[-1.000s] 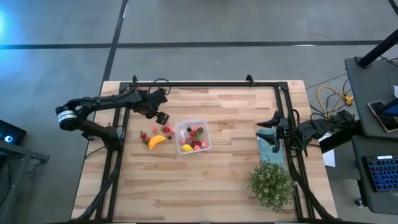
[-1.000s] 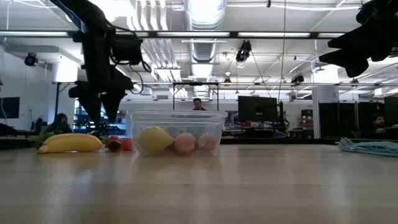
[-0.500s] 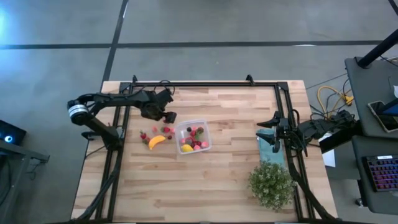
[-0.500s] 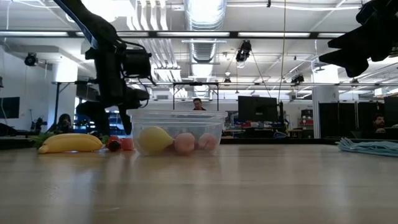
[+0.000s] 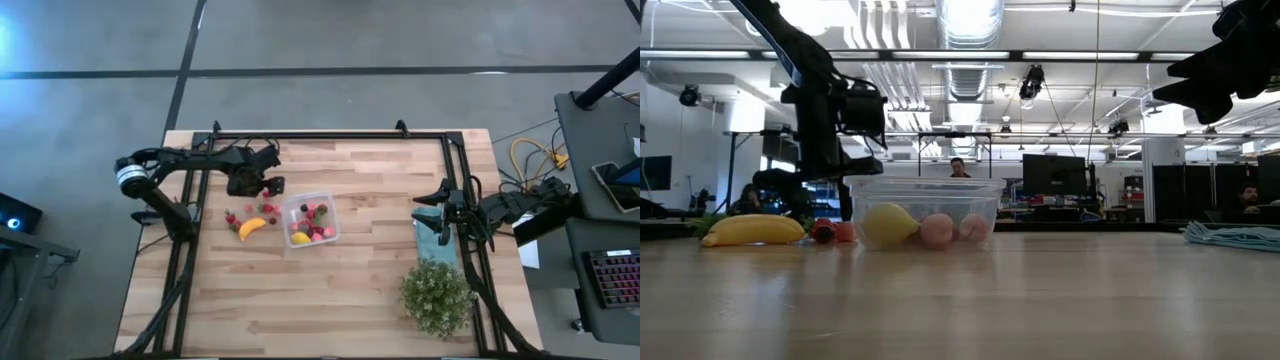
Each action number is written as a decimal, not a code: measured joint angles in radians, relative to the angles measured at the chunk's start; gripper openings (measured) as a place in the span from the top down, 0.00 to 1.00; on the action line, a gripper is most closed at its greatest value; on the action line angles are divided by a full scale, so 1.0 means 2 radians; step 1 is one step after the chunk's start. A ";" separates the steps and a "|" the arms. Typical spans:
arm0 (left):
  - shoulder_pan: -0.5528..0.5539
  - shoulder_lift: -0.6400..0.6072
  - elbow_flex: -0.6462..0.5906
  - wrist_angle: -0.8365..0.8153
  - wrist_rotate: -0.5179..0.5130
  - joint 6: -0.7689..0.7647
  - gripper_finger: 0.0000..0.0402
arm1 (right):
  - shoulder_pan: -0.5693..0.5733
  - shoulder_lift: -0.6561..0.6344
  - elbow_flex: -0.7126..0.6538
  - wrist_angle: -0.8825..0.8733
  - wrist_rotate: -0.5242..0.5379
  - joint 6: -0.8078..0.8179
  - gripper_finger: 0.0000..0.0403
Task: Pick and placing Produce into tupperware
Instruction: Put the red cherry into the transparent bin
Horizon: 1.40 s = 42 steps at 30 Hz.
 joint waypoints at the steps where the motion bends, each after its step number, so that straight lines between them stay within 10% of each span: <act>1: 0.000 0.001 0.000 0.000 0.000 -0.006 0.31 | 0.000 0.000 0.000 0.000 0.000 0.000 0.42; 18: -0.001 0.005 -0.003 0.040 -0.027 0.017 0.59 | 0.000 0.000 0.000 0.000 0.000 0.000 0.42; 42: -0.006 0.003 -0.026 0.045 -0.034 0.079 0.62 | 0.000 0.000 0.000 0.000 0.000 0.000 0.42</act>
